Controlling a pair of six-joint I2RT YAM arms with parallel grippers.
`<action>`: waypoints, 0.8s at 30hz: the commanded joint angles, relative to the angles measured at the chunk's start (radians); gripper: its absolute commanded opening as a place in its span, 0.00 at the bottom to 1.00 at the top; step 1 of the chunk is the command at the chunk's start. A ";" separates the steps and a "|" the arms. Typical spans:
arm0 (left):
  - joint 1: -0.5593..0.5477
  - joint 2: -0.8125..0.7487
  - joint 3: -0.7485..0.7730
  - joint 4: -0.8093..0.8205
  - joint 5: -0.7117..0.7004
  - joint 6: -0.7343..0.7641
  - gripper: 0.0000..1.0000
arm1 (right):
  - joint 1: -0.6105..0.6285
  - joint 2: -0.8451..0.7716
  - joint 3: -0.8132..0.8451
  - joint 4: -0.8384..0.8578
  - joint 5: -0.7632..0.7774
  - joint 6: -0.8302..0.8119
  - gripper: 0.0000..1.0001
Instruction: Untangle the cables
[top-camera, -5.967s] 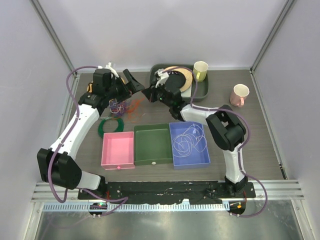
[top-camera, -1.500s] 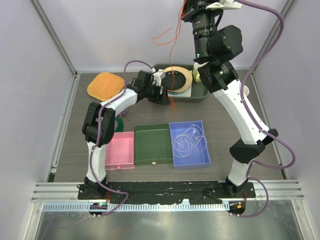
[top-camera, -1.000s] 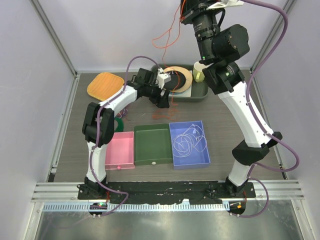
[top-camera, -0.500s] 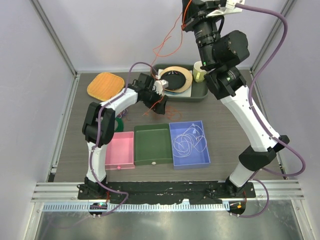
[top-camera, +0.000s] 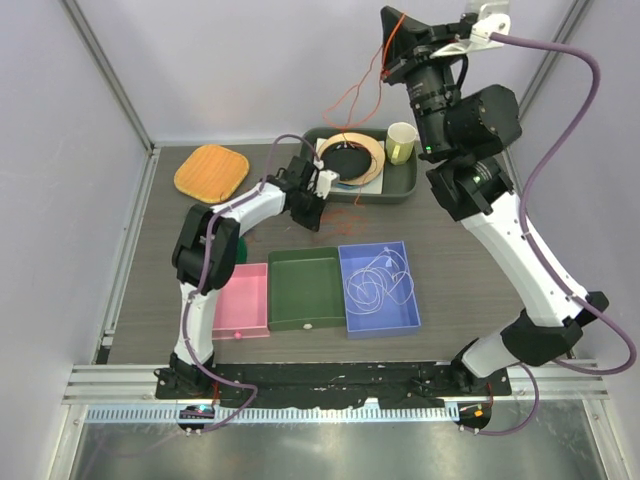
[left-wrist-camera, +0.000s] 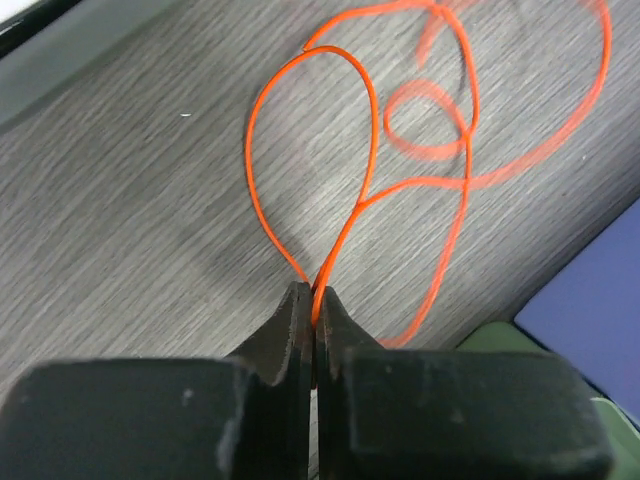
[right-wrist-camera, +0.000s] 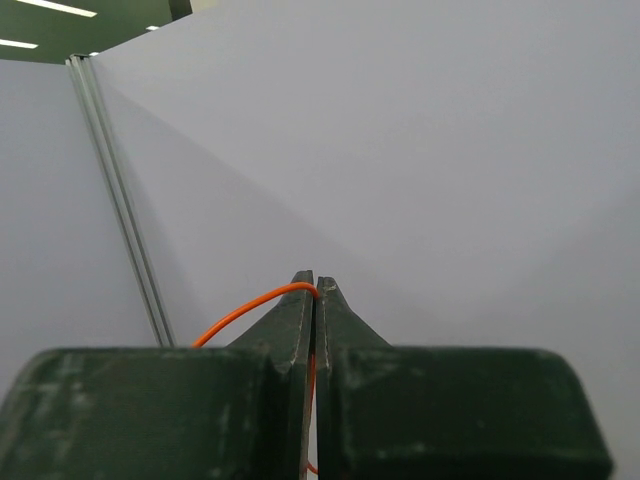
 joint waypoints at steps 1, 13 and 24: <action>-0.003 -0.042 0.020 0.029 -0.034 -0.030 0.00 | -0.001 -0.092 -0.040 0.075 0.014 -0.031 0.01; 0.040 -0.390 0.004 0.001 -0.742 -0.395 0.00 | 0.000 -0.230 -0.202 -0.017 -0.358 0.108 0.01; 0.038 -0.726 -0.178 -0.026 -0.882 -0.498 0.00 | 0.083 -0.261 -0.520 0.127 -0.444 0.201 0.01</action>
